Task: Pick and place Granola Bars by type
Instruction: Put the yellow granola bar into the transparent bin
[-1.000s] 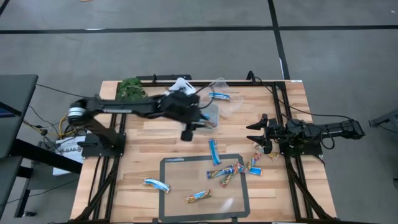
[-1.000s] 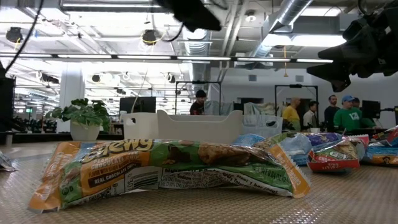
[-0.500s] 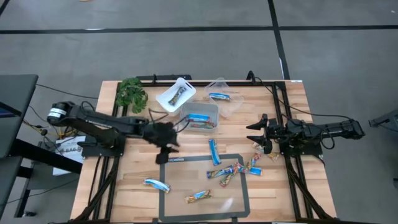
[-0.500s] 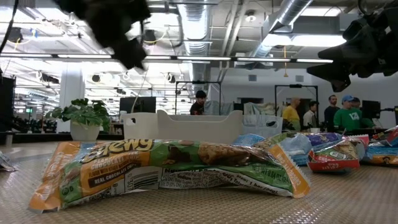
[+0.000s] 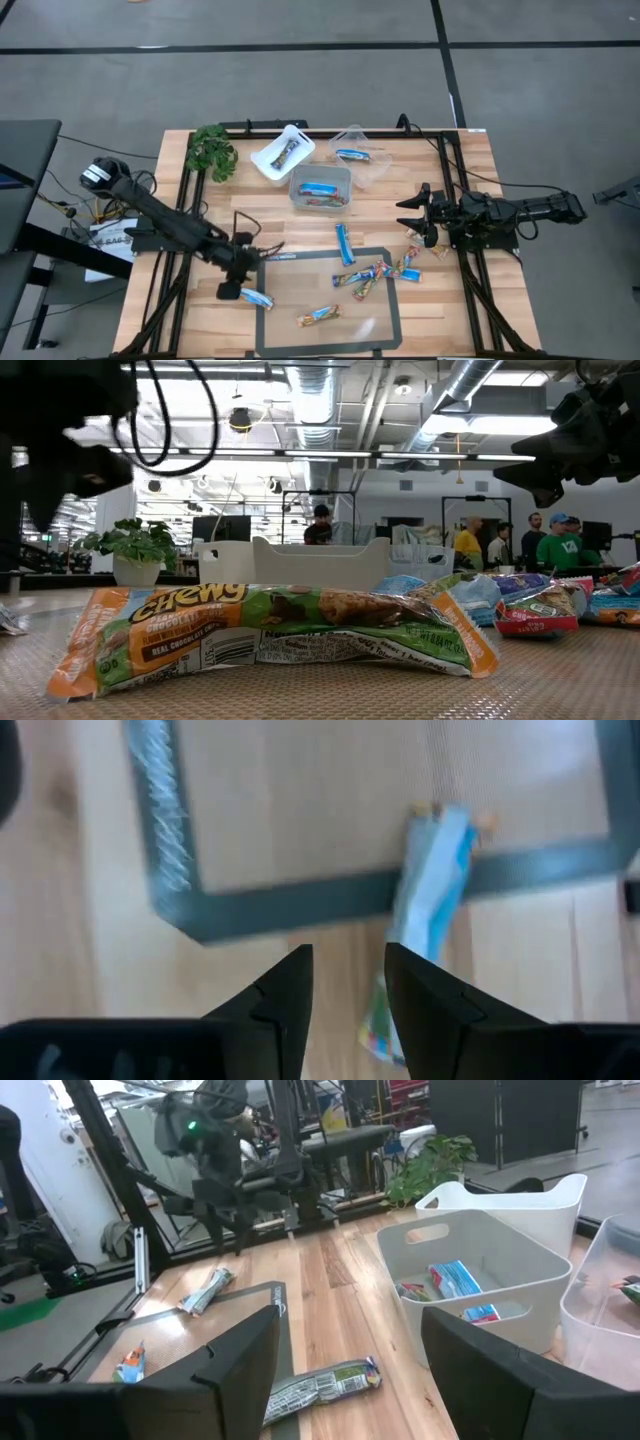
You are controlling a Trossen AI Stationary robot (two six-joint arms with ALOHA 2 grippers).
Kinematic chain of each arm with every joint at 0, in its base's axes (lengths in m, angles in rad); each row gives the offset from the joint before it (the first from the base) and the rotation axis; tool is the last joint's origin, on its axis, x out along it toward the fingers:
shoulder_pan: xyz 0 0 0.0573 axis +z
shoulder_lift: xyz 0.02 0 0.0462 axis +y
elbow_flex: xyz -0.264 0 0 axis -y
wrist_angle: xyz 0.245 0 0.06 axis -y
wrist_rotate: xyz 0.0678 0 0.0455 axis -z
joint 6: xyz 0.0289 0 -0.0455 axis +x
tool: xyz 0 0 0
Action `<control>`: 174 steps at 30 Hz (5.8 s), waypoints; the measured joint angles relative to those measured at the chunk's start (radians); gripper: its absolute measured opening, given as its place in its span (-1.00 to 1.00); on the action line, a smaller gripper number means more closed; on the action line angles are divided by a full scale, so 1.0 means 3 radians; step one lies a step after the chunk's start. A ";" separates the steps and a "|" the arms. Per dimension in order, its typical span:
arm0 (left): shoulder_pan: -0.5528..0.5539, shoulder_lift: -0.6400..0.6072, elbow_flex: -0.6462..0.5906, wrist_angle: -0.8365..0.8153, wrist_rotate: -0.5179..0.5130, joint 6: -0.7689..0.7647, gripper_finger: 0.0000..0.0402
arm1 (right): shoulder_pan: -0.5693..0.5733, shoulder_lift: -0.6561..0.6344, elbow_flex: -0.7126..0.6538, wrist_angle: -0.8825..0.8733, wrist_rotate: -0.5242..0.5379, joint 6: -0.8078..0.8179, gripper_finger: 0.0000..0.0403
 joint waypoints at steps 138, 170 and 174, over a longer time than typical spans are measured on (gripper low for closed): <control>0.2544 0.0570 0.0656 0.3656 -0.0551 0.2226 -0.79 | -0.0001 -0.0001 -0.0001 -0.0003 0.0000 0.0001 0.19; 0.3113 0.2266 0.3070 0.1206 -0.0294 0.4371 -0.79 | -0.0001 0.0000 -0.0001 -0.0001 0.0000 0.0000 0.19; 0.3113 0.2482 0.3182 0.1215 -0.0298 0.4839 -0.79 | -0.0001 -0.0001 -0.0001 -0.0001 -0.0001 0.0001 0.19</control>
